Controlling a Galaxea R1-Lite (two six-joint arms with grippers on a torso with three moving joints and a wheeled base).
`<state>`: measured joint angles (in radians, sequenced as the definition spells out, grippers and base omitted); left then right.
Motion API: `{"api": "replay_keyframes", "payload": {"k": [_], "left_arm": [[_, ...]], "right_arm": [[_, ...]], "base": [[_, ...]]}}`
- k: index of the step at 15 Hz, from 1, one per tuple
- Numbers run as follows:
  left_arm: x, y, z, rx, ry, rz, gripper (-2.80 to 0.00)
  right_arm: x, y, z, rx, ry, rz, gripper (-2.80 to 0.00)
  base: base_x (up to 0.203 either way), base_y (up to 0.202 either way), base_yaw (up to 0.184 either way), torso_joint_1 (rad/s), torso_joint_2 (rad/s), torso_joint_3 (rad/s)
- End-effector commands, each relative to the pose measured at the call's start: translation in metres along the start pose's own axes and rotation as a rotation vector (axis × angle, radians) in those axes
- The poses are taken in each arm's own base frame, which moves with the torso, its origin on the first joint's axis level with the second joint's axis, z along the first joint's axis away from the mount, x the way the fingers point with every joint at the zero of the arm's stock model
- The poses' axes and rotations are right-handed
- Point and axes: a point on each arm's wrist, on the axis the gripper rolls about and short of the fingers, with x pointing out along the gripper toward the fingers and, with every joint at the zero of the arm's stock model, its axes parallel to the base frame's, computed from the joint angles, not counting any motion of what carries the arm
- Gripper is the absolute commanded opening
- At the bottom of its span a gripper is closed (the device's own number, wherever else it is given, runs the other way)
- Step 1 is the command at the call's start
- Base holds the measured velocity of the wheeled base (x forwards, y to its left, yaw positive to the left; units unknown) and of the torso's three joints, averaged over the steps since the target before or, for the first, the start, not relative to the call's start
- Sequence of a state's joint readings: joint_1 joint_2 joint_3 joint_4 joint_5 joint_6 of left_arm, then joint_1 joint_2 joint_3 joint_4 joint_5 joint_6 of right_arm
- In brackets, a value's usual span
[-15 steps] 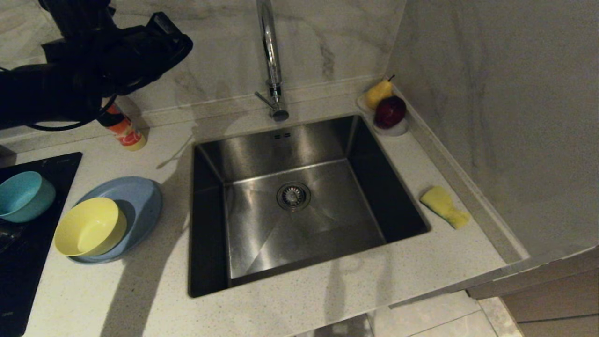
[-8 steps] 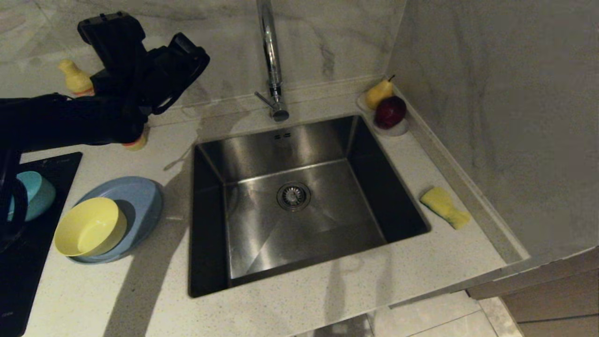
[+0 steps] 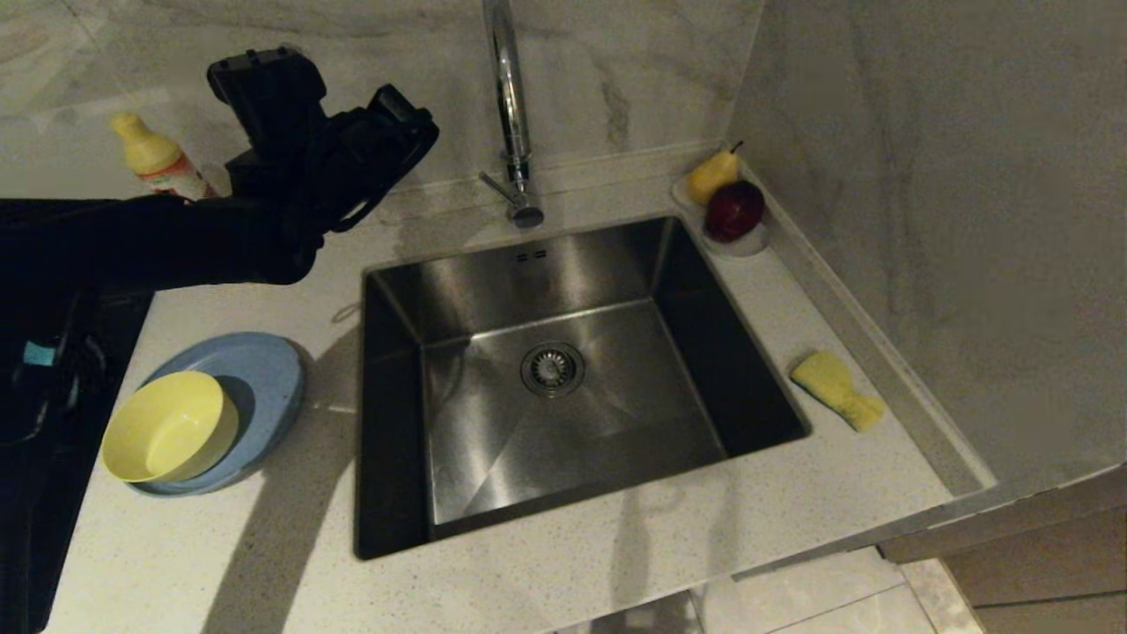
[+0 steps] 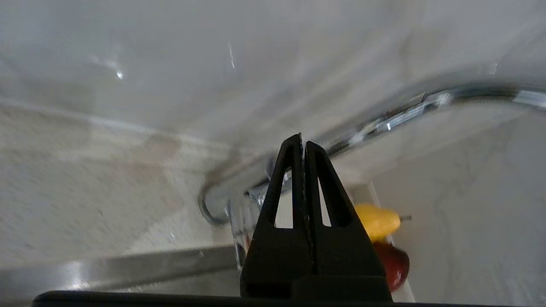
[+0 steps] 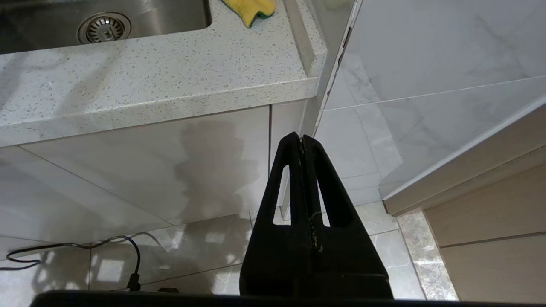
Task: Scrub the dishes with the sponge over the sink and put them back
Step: Turn on the faucet
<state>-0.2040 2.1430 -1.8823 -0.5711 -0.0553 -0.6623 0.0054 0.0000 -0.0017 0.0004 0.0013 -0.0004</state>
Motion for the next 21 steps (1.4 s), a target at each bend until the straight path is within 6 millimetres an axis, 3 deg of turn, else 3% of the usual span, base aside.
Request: {"api": "replay_keyframes", "payload": {"k": [1, 7, 21], "left_arm": [[0.003, 0.003, -0.01, -0.005, 0.022, -0.004, -2.8], [0.011, 0.016, -0.031, -0.005, 0.041, -0.01, -2.8], [0.016, 0.024, -0.055, -0.011, 0.1, -0.017, -2.8]], "right_arm": [[0.0, 0.0, 0.0, 0.0, -0.001, 0.001, -2.8], [0.0, 0.0, 0.0, 0.0, -0.002, 0.001, -2.8], [0.0, 0.0, 0.0, 0.0, -0.001, 0.001, -2.8]], "base": [[0.0, 0.0, 0.0, 0.0, 0.0, 0.0], [0.0, 0.0, 0.0, 0.0, 0.0, 0.0], [0.0, 0.0, 0.0, 0.0, 0.0, 0.0]]}}
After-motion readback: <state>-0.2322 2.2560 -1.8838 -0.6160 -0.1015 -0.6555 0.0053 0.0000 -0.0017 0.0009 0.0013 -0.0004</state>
